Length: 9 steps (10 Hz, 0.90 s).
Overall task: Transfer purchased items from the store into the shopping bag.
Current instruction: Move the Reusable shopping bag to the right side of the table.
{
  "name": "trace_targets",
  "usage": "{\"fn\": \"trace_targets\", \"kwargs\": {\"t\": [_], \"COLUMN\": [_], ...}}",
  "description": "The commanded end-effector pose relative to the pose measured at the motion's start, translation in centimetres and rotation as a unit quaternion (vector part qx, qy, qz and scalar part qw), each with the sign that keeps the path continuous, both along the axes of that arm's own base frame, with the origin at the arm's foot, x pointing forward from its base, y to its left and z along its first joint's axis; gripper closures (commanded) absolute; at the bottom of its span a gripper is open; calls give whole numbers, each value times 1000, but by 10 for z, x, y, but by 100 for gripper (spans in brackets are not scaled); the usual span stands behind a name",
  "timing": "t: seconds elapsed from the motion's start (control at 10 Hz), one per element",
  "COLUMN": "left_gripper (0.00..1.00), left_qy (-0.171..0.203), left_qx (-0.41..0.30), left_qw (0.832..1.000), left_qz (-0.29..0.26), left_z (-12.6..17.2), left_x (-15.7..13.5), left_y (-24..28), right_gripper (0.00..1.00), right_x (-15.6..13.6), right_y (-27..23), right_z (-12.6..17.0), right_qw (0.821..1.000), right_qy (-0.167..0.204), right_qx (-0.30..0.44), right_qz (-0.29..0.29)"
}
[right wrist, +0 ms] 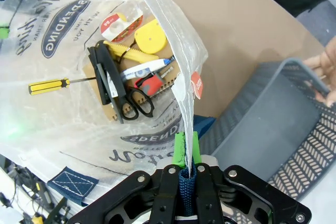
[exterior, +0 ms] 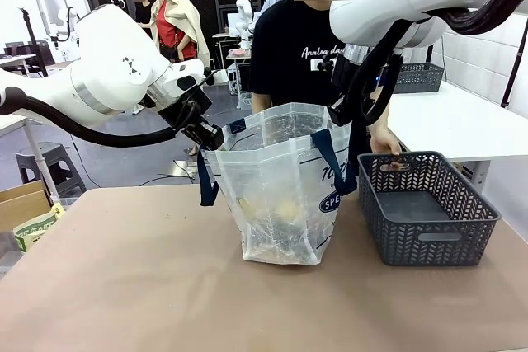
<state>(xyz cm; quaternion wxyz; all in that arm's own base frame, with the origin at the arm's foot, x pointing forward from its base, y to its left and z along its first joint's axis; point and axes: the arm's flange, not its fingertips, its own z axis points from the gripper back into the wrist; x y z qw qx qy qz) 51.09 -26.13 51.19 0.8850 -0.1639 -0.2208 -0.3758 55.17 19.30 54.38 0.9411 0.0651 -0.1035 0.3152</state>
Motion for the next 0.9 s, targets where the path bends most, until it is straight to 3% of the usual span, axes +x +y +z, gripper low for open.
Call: {"fn": "trace_targets", "kwargs": {"t": [0.0,0.8], "left_gripper": [100,100], "left_qy": [-5,-5], "left_qx": [0,0], "left_qw": [1000,1000], "left_qz": [1,1], "left_z": [2,2], "left_x": [0,0], "left_y": [1,1], "right_gripper": [100,100], "right_x": [0,0], "right_y": [-1,-1], "right_z": [1,1], "right_qw": [1000,1000], "right_qy": [-2,-2], "right_qx": [1,1], "right_qz": [-1,-1]}}
